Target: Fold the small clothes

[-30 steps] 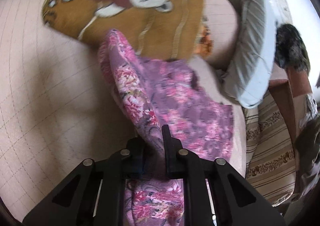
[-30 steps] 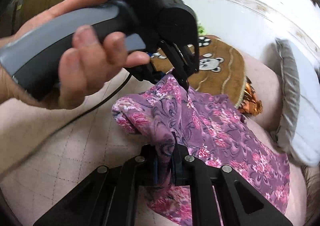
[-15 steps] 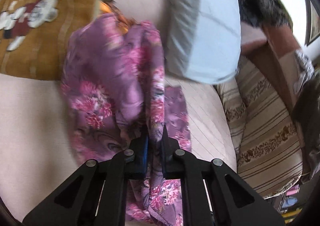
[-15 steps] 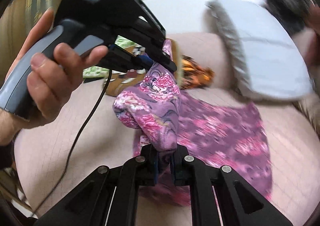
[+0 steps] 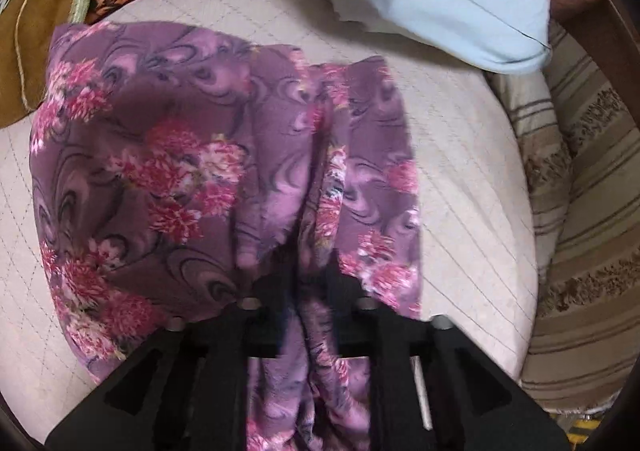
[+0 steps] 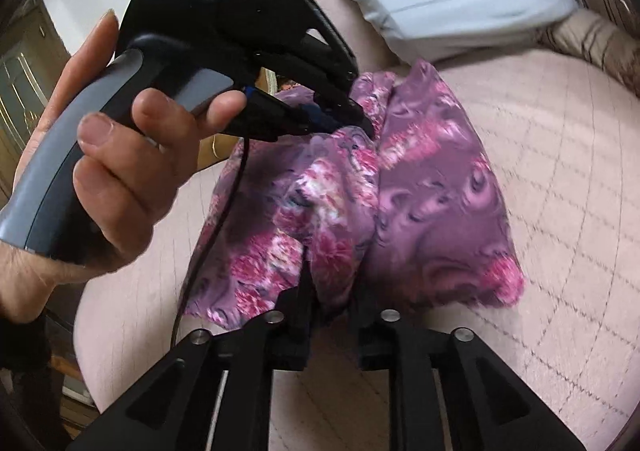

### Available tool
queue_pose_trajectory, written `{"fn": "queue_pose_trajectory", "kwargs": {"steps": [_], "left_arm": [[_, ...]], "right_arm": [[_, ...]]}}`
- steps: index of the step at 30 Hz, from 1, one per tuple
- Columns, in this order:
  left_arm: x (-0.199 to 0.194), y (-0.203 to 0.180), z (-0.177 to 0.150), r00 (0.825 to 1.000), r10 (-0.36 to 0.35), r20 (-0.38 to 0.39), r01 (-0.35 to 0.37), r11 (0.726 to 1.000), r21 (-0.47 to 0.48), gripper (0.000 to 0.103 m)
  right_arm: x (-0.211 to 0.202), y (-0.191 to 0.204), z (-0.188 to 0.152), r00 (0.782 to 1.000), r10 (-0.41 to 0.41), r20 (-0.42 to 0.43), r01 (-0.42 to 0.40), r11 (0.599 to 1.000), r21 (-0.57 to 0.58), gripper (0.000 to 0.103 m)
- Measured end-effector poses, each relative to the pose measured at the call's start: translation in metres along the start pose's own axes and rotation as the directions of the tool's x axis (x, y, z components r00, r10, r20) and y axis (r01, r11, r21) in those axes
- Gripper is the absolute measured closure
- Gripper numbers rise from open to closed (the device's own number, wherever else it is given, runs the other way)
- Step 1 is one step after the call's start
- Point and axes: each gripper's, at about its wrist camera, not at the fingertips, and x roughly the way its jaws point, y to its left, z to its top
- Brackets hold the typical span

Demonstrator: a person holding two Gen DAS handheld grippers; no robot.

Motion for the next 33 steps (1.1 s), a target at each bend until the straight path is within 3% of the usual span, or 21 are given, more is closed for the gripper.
{"fn": "queue_pose_trajectory", "kwargs": {"steps": [1, 3, 5, 6, 8, 12, 17, 18, 19, 20, 22, 24, 33], "left_arm": [[-0.003, -0.004, 0.002, 1.000, -0.006, -0.004, 0.006, 1.000, 0.007, 0.062], [-0.017, -0.014, 0.005, 1.000, 0.012, 0.014, -0.013, 0.999, 0.035, 0.052], [-0.025, -0.018, 0.011, 0.997, 0.063, 0.041, -0.065, 0.996, 0.061, 0.039], [-0.030, -0.021, 0.013, 0.992, 0.107, 0.068, -0.111, 0.991, 0.071, 0.037], [-0.028, -0.023, 0.019, 0.987, 0.145, 0.069, -0.150, 0.986, 0.071, 0.036], [-0.002, -0.026, 0.025, 0.979, 0.206, 0.001, -0.206, 0.977, 0.051, 0.036], [0.018, -0.036, 0.022, 0.947, 0.321, 0.031, -0.322, 0.941, 0.102, 0.037], [0.022, -0.040, 0.021, 0.940, 0.338, 0.042, -0.340, 0.933, 0.119, 0.044], [0.022, -0.040, 0.019, 0.939, 0.340, 0.047, -0.343, 0.931, 0.124, 0.061], [0.024, -0.041, 0.018, 0.938, 0.342, 0.050, -0.345, 0.929, 0.131, 0.069], [0.023, -0.040, 0.017, 0.937, 0.346, 0.056, -0.350, 0.927, 0.134, 0.085], [0.016, -0.037, 0.016, 0.938, 0.337, 0.077, -0.345, 0.929, 0.134, 0.093], [-0.026, -0.032, 0.014, 0.954, 0.268, 0.136, -0.282, 0.955, 0.098, 0.094]], "right_arm": [[-0.003, -0.005, 0.000, 1.000, 0.015, 0.000, -0.015, 1.000, 0.011, 0.065], [-0.015, -0.014, -0.002, 0.998, 0.056, 0.022, -0.057, 0.998, 0.025, 0.063], [-0.023, -0.020, -0.001, 0.996, 0.077, 0.048, -0.078, 0.996, 0.031, 0.052], [-0.025, -0.022, 0.000, 0.994, 0.092, 0.056, -0.094, 0.995, 0.039, 0.046], [-0.024, -0.026, 0.004, 0.991, 0.115, 0.062, -0.120, 0.991, 0.067, 0.044], [-0.018, -0.021, 0.012, 0.979, 0.196, 0.063, -0.200, 0.977, 0.071, 0.044], [0.006, -0.005, 0.016, 0.984, 0.176, 0.037, -0.178, 0.983, 0.041, 0.044], [0.009, -0.007, 0.014, 0.983, 0.184, 0.029, -0.185, 0.981, 0.057, 0.045], [0.011, -0.009, 0.014, 0.983, 0.181, 0.022, -0.182, 0.981, 0.069, 0.049], [0.012, -0.010, 0.014, 0.983, 0.184, 0.017, -0.185, 0.980, 0.080, 0.051], [0.012, -0.014, 0.016, 0.984, 0.177, 0.016, -0.178, 0.979, 0.096, 0.076], [0.014, -0.019, 0.016, 0.983, 0.182, 0.007, -0.182, 0.976, 0.124, 0.086], [-0.022, -0.018, 0.023, 0.969, 0.227, 0.092, -0.238, 0.963, 0.129, 0.094]]}}
